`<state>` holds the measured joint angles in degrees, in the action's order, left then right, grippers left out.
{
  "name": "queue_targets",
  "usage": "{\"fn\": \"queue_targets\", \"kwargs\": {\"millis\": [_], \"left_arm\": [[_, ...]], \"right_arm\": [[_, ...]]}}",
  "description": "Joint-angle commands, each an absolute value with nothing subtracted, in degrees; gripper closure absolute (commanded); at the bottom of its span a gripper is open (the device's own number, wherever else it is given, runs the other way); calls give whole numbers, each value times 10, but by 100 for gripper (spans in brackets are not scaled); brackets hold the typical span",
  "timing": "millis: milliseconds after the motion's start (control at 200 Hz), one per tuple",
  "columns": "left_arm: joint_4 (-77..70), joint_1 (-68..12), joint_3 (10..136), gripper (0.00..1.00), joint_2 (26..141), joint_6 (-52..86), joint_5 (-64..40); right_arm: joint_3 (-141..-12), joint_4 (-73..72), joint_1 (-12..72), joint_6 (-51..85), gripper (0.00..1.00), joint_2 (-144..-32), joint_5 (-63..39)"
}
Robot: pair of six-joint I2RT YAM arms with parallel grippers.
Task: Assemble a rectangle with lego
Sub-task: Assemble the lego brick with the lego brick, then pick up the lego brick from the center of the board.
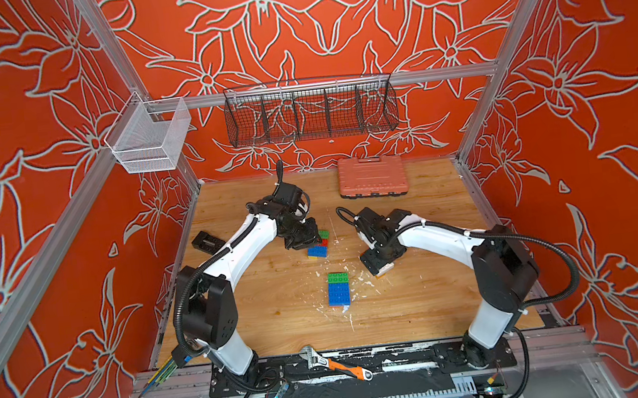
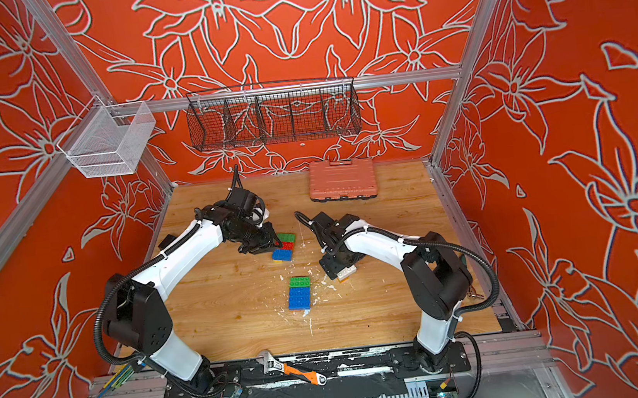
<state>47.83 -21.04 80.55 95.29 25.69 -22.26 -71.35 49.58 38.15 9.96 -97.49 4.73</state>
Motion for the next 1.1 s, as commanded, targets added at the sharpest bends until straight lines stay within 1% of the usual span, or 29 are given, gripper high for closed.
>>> {"fn": "queue_targets", "kwargs": {"millis": [0,65,145,225,255,295,380,495,636,771,921,1091], "left_arm": [[502,-206,816,68,936,241,-203],[502,-204,815,68,941,236,-203],[496,-203,813,68,950,232,-207],[492,-203,811,68,954,228,-215],[490,-203,810,66,954,226,-217],[489,-202,809,62,955,223,-217],[491,-202,810,56,955,218,-215],[490,-202,809,55,955,216,-215],[488,-201,810,55,965,215,-222],[488,-201,812,55,971,216,-230],[488,-201,816,55,976,214,-233],[487,-201,814,56,980,215,-240]], "right_arm": [[-734,529,363,116,11,-922,58],[-741,529,326,124,11,-915,50],[-761,536,265,128,11,-938,26],[-794,562,223,123,12,-981,47],[-802,567,211,121,13,-998,51],[-807,568,196,125,14,-1016,57],[-797,544,167,124,14,-1033,39],[-786,518,154,95,12,-1046,30],[-804,523,142,70,11,-1084,21],[-803,516,125,65,14,-1093,8],[-806,515,113,55,14,-1106,9],[-816,512,108,49,16,-1121,-2]]}}
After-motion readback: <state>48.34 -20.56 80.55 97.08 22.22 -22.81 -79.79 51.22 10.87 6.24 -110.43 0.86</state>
